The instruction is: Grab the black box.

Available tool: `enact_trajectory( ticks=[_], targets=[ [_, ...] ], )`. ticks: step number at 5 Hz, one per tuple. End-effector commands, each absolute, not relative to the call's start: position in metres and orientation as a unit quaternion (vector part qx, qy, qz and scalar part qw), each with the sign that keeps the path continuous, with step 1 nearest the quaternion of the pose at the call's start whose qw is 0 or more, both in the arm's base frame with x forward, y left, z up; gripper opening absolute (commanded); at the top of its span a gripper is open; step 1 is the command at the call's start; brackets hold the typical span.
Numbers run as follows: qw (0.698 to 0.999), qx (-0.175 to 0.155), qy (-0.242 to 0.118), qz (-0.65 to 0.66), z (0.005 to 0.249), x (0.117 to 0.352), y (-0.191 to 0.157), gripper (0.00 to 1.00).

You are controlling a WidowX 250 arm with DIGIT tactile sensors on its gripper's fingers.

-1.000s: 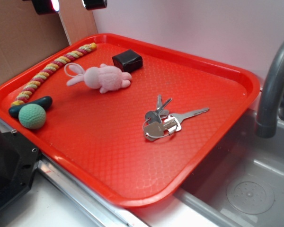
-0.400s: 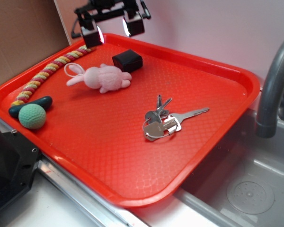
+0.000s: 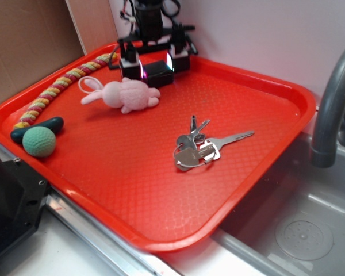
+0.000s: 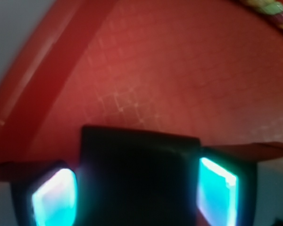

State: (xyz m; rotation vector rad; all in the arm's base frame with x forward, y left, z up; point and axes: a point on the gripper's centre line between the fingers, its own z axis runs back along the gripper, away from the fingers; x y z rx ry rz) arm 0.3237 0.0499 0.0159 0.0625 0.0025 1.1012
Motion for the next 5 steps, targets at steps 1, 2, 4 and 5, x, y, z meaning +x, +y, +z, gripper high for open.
enact_trajectory(
  ticks=[1, 2, 4, 5],
  targets=[
    [0.852, 0.016, 0.026, 0.522, 0.001, 0.323, 0.061, 1.0],
    [0.871, 0.025, -0.001, 0.491, 0.027, 0.297, 0.052, 0.0],
    [0.926, -0.017, -0.114, 0.359, 0.119, 0.23, 0.059, 0.0],
    [0.963, -0.027, -0.122, 0.24, 0.169, 0.213, 0.058, 0.0]
  ],
)
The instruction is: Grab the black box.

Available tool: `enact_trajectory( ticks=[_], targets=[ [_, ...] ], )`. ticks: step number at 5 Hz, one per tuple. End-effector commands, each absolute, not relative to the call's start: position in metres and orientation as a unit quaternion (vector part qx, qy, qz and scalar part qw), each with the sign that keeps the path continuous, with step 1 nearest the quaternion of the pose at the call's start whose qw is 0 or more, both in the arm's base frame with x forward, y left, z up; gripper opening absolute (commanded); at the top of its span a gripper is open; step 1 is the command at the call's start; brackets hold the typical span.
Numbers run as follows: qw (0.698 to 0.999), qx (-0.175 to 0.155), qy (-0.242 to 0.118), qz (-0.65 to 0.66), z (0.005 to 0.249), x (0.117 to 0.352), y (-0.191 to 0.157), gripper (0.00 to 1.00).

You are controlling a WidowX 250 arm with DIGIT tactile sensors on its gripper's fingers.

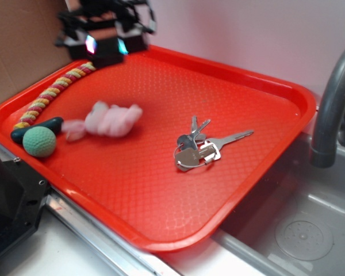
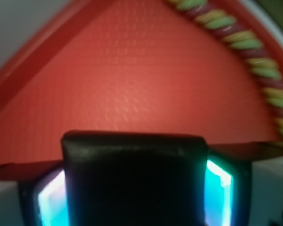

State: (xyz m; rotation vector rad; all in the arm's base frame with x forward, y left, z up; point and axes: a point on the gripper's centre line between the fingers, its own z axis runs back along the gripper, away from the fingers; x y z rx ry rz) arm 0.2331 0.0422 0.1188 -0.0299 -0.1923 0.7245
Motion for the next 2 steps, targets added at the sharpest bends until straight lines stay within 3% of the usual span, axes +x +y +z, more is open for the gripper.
enact_trajectory(
  ticks=[1, 2],
  targets=[
    [0.982, -0.024, -0.102, 0.158, 0.22, 0.225, 0.057, 0.0],
    [0.988, -0.017, -0.067, 0.135, 0.232, 0.244, 0.051, 0.0]
  ],
)
